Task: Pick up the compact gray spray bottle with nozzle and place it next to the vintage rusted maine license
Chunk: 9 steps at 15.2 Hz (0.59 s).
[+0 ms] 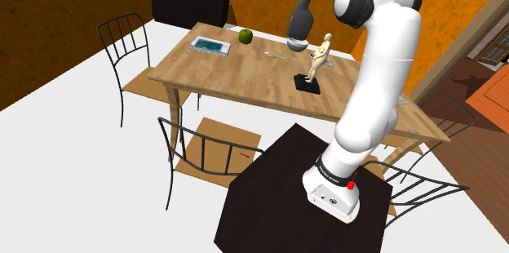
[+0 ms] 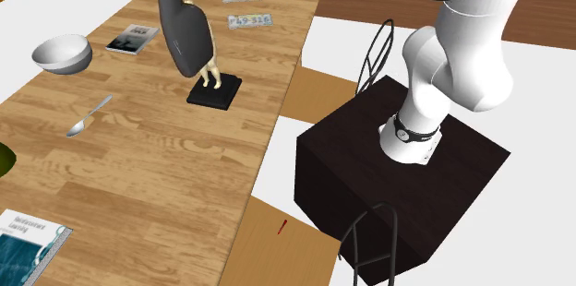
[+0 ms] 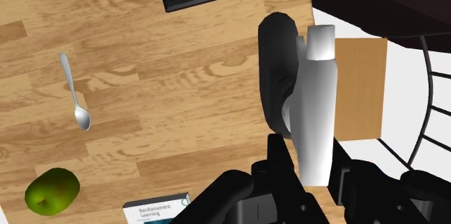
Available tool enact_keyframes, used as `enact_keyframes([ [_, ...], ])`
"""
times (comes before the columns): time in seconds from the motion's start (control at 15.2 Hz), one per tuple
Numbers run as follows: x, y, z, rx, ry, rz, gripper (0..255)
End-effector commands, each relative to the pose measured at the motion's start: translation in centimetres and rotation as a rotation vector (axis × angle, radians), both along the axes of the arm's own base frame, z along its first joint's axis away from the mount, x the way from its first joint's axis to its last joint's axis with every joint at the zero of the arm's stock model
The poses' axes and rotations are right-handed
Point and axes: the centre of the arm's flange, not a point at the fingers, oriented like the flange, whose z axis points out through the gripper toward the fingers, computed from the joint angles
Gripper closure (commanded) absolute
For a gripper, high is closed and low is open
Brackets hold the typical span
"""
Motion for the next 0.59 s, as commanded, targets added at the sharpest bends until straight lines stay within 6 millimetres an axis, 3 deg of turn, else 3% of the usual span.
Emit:
enact_keyframes([
  [0.0,-1.8,-1.3,-0.9,-0.001,0.0,0.0,255],
  [0.53,-9.5,-7.2,-5.1,-0.001,0.0,0.0,255],
])
